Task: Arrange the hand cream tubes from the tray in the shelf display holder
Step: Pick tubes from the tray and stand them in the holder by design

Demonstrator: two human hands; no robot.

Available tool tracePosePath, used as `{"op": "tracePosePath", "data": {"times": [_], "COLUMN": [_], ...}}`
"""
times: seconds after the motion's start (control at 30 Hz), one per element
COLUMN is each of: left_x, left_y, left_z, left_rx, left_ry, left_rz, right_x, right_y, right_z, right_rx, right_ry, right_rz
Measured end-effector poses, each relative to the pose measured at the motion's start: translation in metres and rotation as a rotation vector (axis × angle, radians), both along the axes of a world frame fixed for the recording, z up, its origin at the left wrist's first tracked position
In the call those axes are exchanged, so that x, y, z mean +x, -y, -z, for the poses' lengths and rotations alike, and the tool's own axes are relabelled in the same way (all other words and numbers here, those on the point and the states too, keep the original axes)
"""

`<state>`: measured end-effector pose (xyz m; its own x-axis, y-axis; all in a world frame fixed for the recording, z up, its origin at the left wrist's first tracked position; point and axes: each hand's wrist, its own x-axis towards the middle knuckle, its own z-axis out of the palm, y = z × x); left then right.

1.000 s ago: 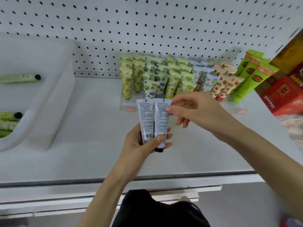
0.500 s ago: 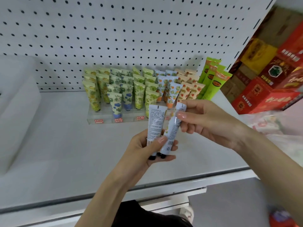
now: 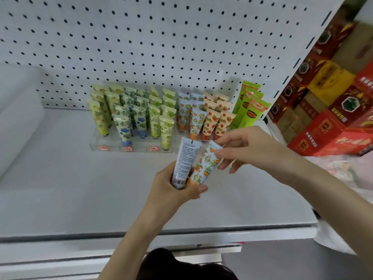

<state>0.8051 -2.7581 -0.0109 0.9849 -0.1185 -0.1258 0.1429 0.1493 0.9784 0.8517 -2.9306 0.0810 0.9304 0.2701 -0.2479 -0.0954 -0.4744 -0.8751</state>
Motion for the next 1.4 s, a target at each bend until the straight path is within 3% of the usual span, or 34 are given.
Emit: {"op": "tracePosePath", "data": {"times": [0.17,0.33,0.4,0.6,0.73,1.4], "left_x": [-0.008,-0.012,-0.009,0.004,0.006,0.008], "left_y": [0.004,-0.014,-0.028,-0.058,-0.062,-0.065], "left_z": [0.008,0.017,0.020,0.033,0.042,0.050], "left_rx": [0.003,-0.302,-0.335,-0.216,-0.064,-0.061], "left_ry": [-0.003,-0.126,-0.159,-0.096,-0.004,0.068], "left_rz": [-0.051,-0.061,-0.107,-0.181,-0.208,-0.203], "right_x": [0.013,0.028,0.037,0.071,0.090,0.109], "right_y": [0.001,0.001,-0.001,-0.023,-0.038,-0.055], "right_z": [-0.002,-0.010,-0.017,-0.018,0.002,0.031], "right_rx": [-0.107,-0.162,-0.175,-0.333,-0.419,-0.509], "right_ry": [-0.005,0.079,0.151,0.488,0.612,0.666], "right_rz": [-0.117,-0.127,-0.110,-0.025,0.051,0.044]}}
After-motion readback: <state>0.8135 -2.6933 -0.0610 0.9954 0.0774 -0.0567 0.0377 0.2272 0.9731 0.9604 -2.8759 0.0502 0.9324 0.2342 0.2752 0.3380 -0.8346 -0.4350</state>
